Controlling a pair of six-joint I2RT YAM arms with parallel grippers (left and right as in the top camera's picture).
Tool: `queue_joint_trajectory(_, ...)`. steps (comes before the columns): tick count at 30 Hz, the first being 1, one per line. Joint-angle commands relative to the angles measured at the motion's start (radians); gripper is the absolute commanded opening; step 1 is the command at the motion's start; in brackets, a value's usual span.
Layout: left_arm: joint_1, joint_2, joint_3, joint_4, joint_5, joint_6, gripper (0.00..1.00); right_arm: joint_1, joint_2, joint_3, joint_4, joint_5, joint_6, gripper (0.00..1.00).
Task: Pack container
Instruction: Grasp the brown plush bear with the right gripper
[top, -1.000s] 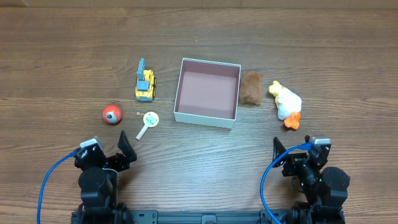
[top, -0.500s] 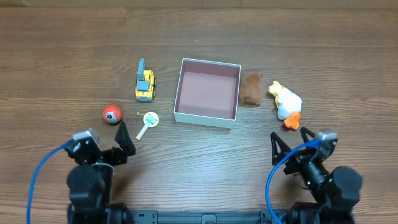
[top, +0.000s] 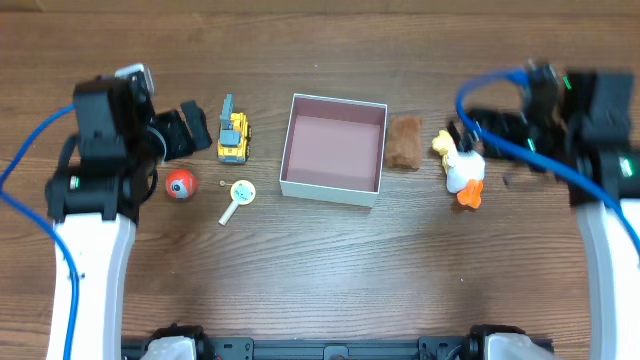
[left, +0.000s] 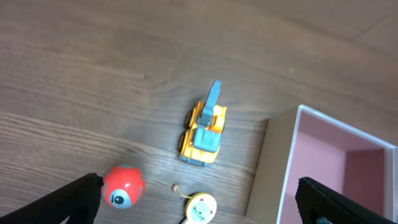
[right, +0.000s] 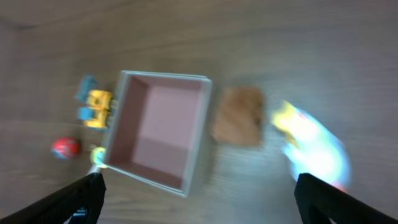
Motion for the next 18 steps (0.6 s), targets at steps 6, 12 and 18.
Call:
queue_joint_trajectory(6,0.005,0.117,0.022,-0.031,0.017,0.019,1.00,0.113,0.289,0.037,0.173,0.181,0.114,1.00)
queue_joint_trajectory(12,0.005,0.174,0.022,-0.031,0.017,0.019,1.00,0.122,0.486,0.037,0.192,0.298,0.176,0.95)
queue_joint_trajectory(18,0.005,0.212,0.022,-0.032,0.017,0.019,1.00,0.126,0.594,0.037,0.204,0.259,0.215,0.83)
